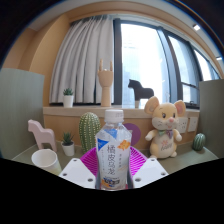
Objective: Pour water
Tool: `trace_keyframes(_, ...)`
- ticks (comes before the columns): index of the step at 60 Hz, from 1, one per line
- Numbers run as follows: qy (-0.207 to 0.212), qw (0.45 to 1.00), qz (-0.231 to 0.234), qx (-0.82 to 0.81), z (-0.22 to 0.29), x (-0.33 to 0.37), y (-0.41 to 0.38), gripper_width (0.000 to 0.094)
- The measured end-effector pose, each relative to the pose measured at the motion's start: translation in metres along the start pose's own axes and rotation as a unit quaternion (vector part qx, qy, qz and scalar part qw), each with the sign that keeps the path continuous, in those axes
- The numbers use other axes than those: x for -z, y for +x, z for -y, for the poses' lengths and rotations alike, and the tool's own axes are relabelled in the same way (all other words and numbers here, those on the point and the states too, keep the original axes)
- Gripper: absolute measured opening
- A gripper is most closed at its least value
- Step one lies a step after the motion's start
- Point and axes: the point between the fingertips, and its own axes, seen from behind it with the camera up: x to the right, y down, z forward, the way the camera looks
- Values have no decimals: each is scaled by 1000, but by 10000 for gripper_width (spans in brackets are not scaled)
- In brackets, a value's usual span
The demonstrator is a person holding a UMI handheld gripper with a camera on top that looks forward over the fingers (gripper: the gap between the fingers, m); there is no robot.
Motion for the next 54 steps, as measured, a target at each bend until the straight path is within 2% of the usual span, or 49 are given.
trace_keyframes(9,-4,1000,-3,-6,-4,3,3,549)
trace_keyframes(15,-29,999,-14,-19,-15,15,7,798)
trace_keyframes(18,-35,999,-11,-26,-18,26,6,854)
trace_keyframes(22,-40,999,-5,-33,-23,46,2,847)
trace_keyframes(38,-107,992,-22,-56,-76,158,-17,852)
trace_keyframes(46,-117,992,-19,-38,-85,213,-34,854)
trace_keyframes(54,-120,993,-11,-18,-74,257,-48,857)
